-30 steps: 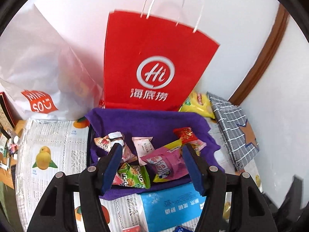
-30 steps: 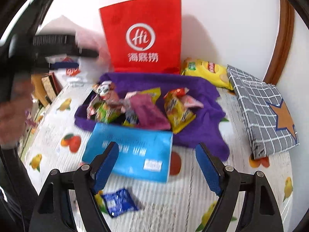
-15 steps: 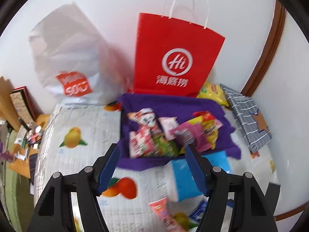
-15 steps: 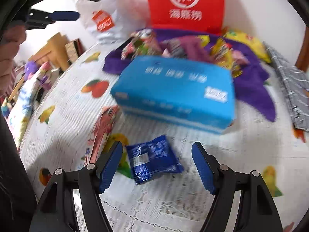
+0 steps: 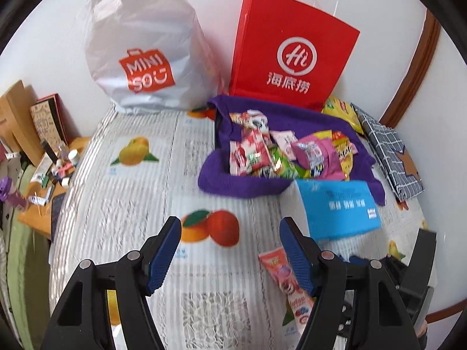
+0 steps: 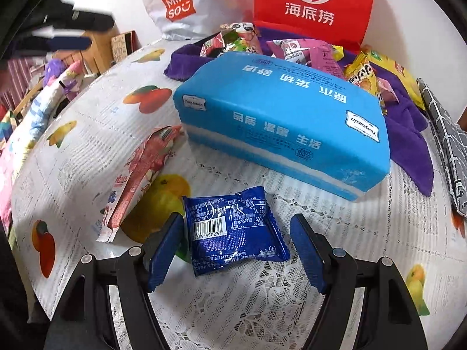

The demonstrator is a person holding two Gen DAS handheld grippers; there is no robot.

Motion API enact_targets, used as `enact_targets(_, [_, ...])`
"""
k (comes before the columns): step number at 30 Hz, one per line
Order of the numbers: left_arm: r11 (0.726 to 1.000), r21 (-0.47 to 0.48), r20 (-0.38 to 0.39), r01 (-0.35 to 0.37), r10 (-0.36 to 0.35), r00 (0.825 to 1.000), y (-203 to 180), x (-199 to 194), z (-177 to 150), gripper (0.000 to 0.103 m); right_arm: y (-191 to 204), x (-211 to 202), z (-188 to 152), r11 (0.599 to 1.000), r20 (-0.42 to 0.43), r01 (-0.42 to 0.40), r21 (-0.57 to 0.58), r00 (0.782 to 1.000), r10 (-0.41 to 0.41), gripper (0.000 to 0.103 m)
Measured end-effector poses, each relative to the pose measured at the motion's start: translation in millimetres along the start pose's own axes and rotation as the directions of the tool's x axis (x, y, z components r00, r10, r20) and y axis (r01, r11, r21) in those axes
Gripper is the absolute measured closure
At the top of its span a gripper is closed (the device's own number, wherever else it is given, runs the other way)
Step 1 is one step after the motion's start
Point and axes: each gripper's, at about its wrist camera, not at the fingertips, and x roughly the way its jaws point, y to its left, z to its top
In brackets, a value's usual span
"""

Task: Organize snacks
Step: 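Grasp the blue snack packet with the right tool while left tool grasps the Toy Story stick packet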

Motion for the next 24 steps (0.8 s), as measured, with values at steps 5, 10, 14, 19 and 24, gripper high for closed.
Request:
enact_targets(5, [1.0, 0.005, -0.025, 0.016, -0.016, 1.0, -7, 7, -20, 0.035, -1, -4, -5, 1.0, 0.025, 0.016, 0.006, 1.0, -0.016, 0.047])
enact_targets(10, [1.0, 0.011, -0.065, 0.025, -0.025, 0.998, -16, 19, -36, 0.035, -2, -6, -9, 0.999, 0.057, 0.036, 0.032, 0.998, -0.038, 0.051])
enact_targets(14, [0.999, 0.011, -0.08, 0.034, -0.033, 0.996, -21, 25, -44, 0.035, -1, -7, -11, 0.998, 0.074, 0.048, 0.044, 0.996, -0.051, 0.052])
enact_targets(19, [0.997, 0.002, -0.101, 0.076, -0.076, 0.992, -28, 32, -51, 0.035, 0, -7, -12, 0.997, 0.091, 0.053, 0.055, 0.994, -0.058, 0.052])
enact_targets(24, [0.997, 0.011, -0.122, 0.083, -0.081, 0.989, -39, 41, -54, 0.037, 0, -7, -14, 0.997, 0.104, 0.052, 0.059, 0.993, -0.058, 0.052])
